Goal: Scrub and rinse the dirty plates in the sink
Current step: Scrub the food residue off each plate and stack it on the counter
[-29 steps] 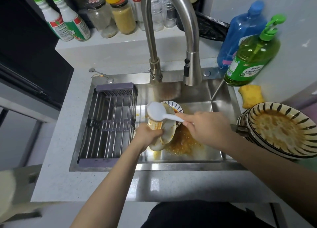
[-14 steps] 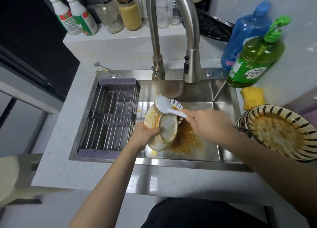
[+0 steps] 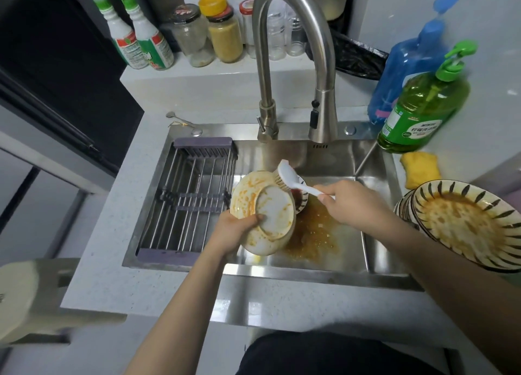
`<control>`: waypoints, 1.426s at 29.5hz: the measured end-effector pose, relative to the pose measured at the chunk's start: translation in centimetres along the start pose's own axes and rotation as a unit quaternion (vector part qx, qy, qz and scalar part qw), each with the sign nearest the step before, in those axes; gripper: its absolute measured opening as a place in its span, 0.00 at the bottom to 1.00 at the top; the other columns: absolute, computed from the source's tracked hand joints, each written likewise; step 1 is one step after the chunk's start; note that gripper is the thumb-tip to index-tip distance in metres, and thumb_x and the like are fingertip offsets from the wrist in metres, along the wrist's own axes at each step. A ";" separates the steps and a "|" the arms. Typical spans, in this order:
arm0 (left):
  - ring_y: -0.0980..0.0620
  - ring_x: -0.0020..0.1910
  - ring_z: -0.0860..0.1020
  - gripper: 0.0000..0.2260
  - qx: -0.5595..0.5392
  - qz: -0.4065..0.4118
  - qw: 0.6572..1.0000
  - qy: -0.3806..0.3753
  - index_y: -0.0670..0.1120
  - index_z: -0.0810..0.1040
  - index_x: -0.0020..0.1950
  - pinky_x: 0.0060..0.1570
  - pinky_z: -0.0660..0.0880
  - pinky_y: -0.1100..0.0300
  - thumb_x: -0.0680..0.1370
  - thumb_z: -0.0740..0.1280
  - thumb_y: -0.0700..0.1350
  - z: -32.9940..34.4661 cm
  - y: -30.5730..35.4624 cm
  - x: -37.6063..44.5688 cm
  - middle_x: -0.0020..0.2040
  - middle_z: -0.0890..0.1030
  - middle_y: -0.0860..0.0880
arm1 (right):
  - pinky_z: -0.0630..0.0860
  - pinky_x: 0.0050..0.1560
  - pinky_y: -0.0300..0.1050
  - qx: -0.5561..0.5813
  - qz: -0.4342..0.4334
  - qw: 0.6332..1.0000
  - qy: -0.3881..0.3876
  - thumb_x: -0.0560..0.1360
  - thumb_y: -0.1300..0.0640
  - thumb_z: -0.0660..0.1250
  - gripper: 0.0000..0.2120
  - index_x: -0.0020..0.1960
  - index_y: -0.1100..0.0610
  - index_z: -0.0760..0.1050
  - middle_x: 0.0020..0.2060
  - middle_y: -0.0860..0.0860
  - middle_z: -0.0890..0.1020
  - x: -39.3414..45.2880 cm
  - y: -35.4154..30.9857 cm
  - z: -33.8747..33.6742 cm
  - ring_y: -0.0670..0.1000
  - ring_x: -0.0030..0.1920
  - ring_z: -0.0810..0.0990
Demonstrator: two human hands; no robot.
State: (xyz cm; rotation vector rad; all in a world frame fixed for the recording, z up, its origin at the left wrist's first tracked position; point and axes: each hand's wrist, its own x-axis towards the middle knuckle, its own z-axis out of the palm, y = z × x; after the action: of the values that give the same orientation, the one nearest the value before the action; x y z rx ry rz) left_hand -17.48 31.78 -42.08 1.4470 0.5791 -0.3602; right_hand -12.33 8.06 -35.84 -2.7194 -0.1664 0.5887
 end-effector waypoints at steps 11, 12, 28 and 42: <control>0.43 0.49 0.82 0.12 -0.081 -0.030 0.995 -0.046 0.34 0.76 0.58 0.47 0.81 0.52 0.74 0.67 0.31 -4.3 2.7 2.1 0.54 0.82 0.38 | 0.70 0.33 0.39 0.003 0.029 0.999 -0.041 0.81 0.52 0.57 0.15 0.63 0.43 0.76 0.44 0.50 0.82 2.3 -4.0 -0.7 0.47 0.35 0.76; 0.43 0.49 0.82 0.13 -0.085 -0.029 0.994 -0.054 0.34 0.76 0.58 0.47 0.81 0.52 0.74 0.66 0.31 -4.9 3.1 2.4 0.54 0.82 0.38 | 0.70 0.33 0.40 0.011 0.029 0.999 -0.030 0.81 0.52 0.56 0.15 0.64 0.43 0.75 0.46 0.51 0.82 2.5 -4.7 -0.7 0.47 0.36 0.76; 0.48 0.44 0.84 0.11 -0.183 -0.084 0.969 -0.146 0.38 0.73 0.61 0.38 0.82 0.51 0.79 0.60 0.36 -7.2 7.4 8.1 0.46 0.85 0.43 | 0.73 0.54 0.47 0.081 0.144 0.982 0.089 0.81 0.50 0.54 0.18 0.70 0.44 0.69 0.58 0.50 0.80 0.1 -5.5 3.5 0.53 0.56 0.77; 0.44 0.46 0.81 0.14 -0.256 -0.142 0.949 -0.118 0.39 0.70 0.67 0.44 0.76 0.44 0.81 0.57 0.37 -2.8 5.4 7.5 0.47 0.84 0.41 | 0.72 0.39 0.42 -0.080 0.031 0.994 0.070 0.82 0.48 0.51 0.20 0.73 0.38 0.59 0.45 0.47 0.81 -4.2 -6.3 5.0 0.48 0.41 0.78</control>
State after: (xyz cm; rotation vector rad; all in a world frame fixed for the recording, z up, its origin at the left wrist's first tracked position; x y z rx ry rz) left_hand -8.76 35.93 -41.95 0.8078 0.6313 -0.5558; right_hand -18.49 14.71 -36.17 -2.9178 -0.0968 0.4154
